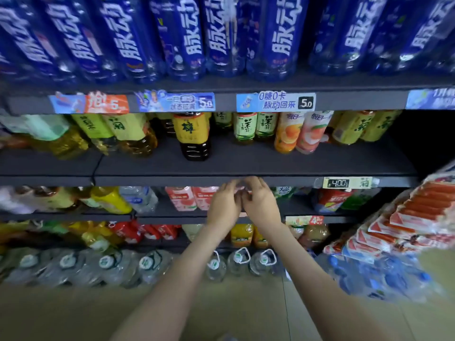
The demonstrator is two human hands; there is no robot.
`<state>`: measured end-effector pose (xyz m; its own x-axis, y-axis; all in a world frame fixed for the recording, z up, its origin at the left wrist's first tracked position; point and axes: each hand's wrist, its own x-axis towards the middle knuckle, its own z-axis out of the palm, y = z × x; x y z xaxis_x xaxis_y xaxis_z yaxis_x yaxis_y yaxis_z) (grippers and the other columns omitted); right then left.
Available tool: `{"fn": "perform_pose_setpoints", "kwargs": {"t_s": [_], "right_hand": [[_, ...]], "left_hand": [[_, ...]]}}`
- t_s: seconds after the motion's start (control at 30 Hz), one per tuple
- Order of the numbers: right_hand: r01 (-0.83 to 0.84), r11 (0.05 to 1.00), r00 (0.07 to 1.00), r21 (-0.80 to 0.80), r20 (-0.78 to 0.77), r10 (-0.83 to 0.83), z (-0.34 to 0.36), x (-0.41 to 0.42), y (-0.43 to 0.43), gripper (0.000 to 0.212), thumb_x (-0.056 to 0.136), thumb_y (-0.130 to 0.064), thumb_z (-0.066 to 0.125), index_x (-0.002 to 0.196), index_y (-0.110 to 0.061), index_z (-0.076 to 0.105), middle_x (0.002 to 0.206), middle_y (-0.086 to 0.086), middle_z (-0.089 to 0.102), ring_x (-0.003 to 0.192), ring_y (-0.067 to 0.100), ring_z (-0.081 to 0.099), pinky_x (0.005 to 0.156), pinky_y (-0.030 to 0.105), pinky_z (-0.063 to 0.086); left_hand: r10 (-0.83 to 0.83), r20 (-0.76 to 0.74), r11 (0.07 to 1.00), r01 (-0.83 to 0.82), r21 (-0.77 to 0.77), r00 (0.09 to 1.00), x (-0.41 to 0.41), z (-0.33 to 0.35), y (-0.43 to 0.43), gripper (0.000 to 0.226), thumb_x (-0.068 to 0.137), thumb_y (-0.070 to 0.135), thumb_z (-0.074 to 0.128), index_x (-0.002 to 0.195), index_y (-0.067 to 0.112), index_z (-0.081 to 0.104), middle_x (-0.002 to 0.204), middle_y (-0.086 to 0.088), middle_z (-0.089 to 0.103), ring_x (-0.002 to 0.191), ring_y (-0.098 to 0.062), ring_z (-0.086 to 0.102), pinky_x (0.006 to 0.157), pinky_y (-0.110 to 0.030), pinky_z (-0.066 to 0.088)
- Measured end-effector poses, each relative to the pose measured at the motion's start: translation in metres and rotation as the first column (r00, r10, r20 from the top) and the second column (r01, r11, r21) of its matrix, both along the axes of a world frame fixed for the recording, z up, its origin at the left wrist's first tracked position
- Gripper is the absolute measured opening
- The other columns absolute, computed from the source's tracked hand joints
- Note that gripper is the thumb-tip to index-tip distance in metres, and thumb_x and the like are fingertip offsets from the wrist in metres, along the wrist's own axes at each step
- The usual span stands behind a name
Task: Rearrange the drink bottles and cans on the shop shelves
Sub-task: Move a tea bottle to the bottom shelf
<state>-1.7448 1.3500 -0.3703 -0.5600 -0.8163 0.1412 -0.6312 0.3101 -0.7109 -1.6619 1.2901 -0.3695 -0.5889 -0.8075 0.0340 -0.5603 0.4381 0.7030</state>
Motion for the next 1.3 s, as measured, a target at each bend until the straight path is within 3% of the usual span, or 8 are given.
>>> {"fn": "perform_pose_setpoints", "kwargs": {"t_s": [0.07,0.13,0.33,0.53,0.63,0.9,1.0,1.3], "right_hand": [[-0.071,0.996,0.996,0.053,0.051,0.068,0.000,0.026,0.009,0.024,0.084,0.003,0.050,0.107,0.000,0.058,0.104,0.018,0.060,0.099,0.036,0.055,0.073,0.039,0.044],[-0.125,0.986,0.988,0.108,0.098,0.115,0.000,0.050,0.012,0.027,0.080,0.006,0.051,0.105,0.002,0.059,0.103,0.020,0.061,0.099,0.037,0.056,0.077,0.042,0.047],[-0.231,0.945,0.970,0.233,0.131,0.205,0.016,0.127,-0.008,0.030,0.081,0.005,0.051,0.109,0.004,0.060,0.108,0.023,0.062,0.100,0.038,0.058,0.081,0.038,0.043],[-0.365,0.887,0.931,0.282,0.144,0.337,0.034,0.220,-0.061,0.023,0.088,-0.002,0.048,0.107,-0.005,0.061,0.108,0.018,0.064,0.101,0.032,0.060,0.082,0.032,0.043],[-0.409,0.878,0.911,0.249,0.162,0.378,0.047,0.284,-0.092,0.027,0.089,0.000,0.046,0.111,-0.005,0.061,0.110,0.010,0.062,0.105,0.026,0.059,0.078,0.022,0.041],[-0.546,0.820,0.837,0.171,0.150,0.526,0.079,0.474,-0.199,0.024,0.090,-0.006,0.050,0.112,-0.008,0.061,0.112,0.016,0.064,0.105,0.029,0.058,0.082,0.027,0.041],[-0.566,0.811,0.823,0.144,0.159,0.546,0.084,0.518,-0.226,0.022,0.089,-0.004,0.052,0.108,-0.007,0.061,0.106,0.016,0.066,0.101,0.031,0.060,0.088,0.037,0.049],[-0.654,0.741,0.756,0.151,0.170,0.632,0.070,0.657,-0.336,0.021,0.089,-0.003,0.052,0.107,-0.003,0.061,0.108,0.015,0.064,0.103,0.028,0.059,0.092,0.040,0.047]], "left_hand": [[0.055,0.014,0.984,-0.056,0.168,0.998,0.030,0.007,0.012,0.028,0.095,0.010,0.046,0.120,0.012,0.059,0.109,-0.012,0.067,0.101,-0.030,0.061,0.070,-0.023,0.035],[0.069,0.093,0.969,-0.089,0.232,0.993,0.060,0.013,0.017,0.029,0.095,0.014,0.047,0.121,0.016,0.060,0.112,-0.009,0.067,0.104,-0.029,0.060,0.075,-0.022,0.038],[0.069,0.310,0.974,-0.132,0.186,0.948,0.141,0.032,0.007,0.031,0.094,0.023,0.047,0.122,0.017,0.059,0.121,-0.014,0.063,0.112,-0.033,0.057,0.086,-0.034,0.044],[0.203,0.300,0.952,-0.260,0.163,0.932,0.247,0.044,-0.029,0.029,0.094,0.025,0.045,0.115,0.014,0.062,0.114,-0.015,0.065,0.108,-0.034,0.059,0.085,-0.036,0.048],[0.276,0.300,0.935,-0.327,0.135,0.913,0.310,0.054,-0.058,0.030,0.095,0.028,0.045,0.117,0.017,0.063,0.118,-0.013,0.065,0.111,-0.032,0.058,0.088,-0.035,0.046],[0.404,0.307,0.901,-0.432,0.027,0.862,0.507,0.080,-0.153,0.026,0.093,0.023,0.047,0.110,0.013,0.064,0.110,-0.018,0.066,0.103,-0.035,0.060,0.077,-0.034,0.045],[0.426,0.319,0.891,-0.453,0.011,0.846,0.557,0.091,-0.173,0.028,0.095,0.020,0.044,0.116,0.015,0.061,0.104,-0.016,0.067,0.097,-0.033,0.061,0.068,-0.032,0.043],[0.525,0.272,0.832,-0.554,0.037,0.806,0.698,0.079,-0.265,0.028,0.095,0.018,0.044,0.118,0.016,0.060,0.106,-0.015,0.066,0.097,-0.033,0.060,0.072,-0.036,0.049]]}}
